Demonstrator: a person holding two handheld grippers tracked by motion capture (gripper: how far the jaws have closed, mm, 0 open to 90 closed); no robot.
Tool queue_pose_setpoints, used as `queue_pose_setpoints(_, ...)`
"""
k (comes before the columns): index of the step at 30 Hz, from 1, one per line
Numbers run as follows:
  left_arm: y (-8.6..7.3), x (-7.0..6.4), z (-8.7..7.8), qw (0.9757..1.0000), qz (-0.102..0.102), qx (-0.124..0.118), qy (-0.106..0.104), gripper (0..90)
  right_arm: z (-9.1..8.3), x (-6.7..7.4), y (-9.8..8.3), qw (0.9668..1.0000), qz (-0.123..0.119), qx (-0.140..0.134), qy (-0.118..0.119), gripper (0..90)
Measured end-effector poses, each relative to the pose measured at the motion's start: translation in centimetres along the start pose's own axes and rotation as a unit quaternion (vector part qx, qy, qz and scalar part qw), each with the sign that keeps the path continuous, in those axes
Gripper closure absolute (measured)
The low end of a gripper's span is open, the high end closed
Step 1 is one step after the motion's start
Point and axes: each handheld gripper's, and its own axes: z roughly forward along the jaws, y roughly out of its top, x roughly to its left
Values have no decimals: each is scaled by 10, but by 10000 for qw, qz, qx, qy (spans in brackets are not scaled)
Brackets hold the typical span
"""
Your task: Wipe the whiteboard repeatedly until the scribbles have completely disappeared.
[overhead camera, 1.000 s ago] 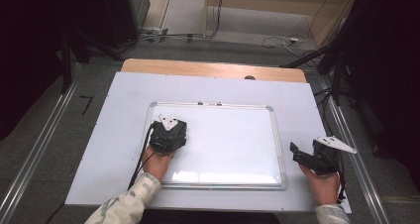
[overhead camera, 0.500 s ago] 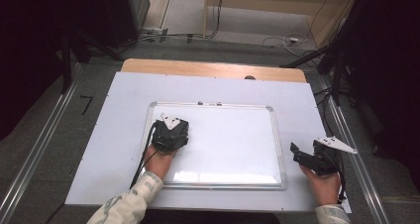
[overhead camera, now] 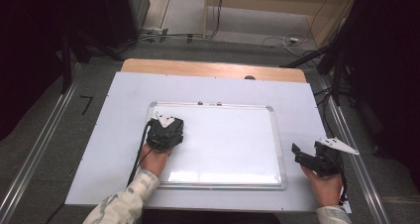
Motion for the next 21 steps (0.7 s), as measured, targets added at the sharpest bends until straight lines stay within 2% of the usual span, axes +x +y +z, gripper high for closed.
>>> queue_pose_setpoints(21,-3,26,-3,9996,-187,23,205,413,0,-1,-1,10000,2,8,-3,146)
